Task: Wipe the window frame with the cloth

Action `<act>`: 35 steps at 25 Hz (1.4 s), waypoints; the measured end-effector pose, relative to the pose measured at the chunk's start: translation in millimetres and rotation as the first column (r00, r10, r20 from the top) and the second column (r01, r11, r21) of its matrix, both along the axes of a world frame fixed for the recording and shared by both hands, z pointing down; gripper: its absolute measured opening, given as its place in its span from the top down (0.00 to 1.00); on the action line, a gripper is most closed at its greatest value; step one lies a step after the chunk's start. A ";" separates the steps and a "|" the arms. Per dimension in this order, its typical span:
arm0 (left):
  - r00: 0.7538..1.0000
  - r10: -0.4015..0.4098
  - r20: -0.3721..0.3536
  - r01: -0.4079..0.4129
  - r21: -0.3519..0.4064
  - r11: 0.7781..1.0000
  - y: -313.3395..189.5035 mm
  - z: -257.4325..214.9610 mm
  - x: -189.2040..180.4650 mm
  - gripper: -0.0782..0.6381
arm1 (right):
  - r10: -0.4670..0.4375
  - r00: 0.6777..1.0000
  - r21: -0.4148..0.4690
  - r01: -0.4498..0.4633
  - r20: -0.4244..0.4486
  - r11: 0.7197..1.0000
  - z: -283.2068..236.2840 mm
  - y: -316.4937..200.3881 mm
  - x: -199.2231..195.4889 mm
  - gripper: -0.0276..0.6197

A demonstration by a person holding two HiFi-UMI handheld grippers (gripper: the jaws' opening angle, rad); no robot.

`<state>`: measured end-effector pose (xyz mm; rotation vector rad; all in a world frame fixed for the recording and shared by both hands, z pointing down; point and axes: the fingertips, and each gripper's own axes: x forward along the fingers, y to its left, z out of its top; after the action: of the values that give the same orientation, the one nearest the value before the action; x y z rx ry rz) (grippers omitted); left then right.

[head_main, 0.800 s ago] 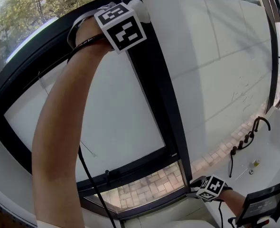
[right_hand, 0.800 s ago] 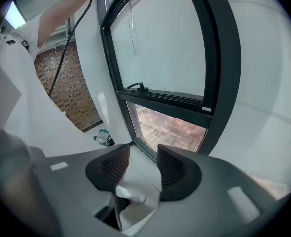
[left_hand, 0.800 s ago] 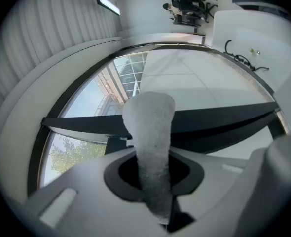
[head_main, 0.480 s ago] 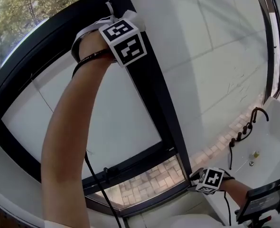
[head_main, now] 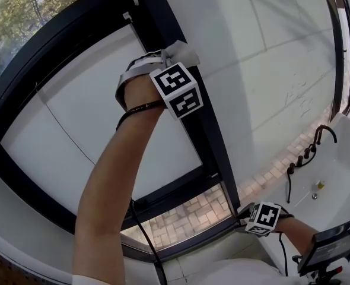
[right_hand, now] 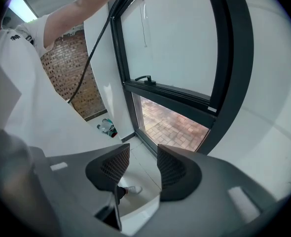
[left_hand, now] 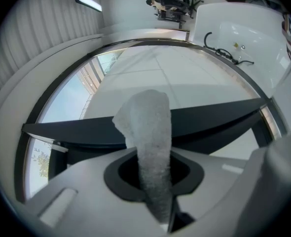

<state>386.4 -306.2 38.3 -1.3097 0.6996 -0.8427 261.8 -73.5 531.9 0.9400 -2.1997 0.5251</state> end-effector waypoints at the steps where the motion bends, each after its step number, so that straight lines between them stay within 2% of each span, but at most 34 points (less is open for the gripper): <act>1: 1.000 0.002 0.003 -0.002 -0.005 1.000 1.1 12.1 -1.1 0.76 | -0.001 1.000 -0.001 0.001 -0.001 1.000 1.1 1.8 -1.2 0.68; 12: 0.998 0.014 0.057 -0.010 -0.085 0.996 -2.8 138.0 13.4 0.76 | -0.006 1.000 -0.019 0.006 0.005 1.000 -2.2 10.5 7.4 0.68; 21: 0.992 0.029 0.125 -0.009 -0.155 0.988 -2.1 265.1 8.2 0.76 | 0.003 1.000 -0.057 -0.003 0.005 0.998 7.6 20.8 9.1 0.68; 27: 0.986 0.038 0.161 0.001 -0.232 0.973 -0.8 355.3 8.5 0.76 | 0.002 1.000 -0.081 -0.001 0.009 0.997 13.4 26.9 14.1 0.68; 35: 0.979 0.057 0.198 0.009 -0.318 0.948 2.8 448.6 5.8 0.76 | 0.000 1.000 -0.113 -0.001 -0.010 0.994 19.9 31.6 22.3 0.68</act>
<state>392.2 -303.3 486.9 -1.4874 0.3929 -1.0859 284.1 -41.9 551.8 0.8810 -2.1369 0.6373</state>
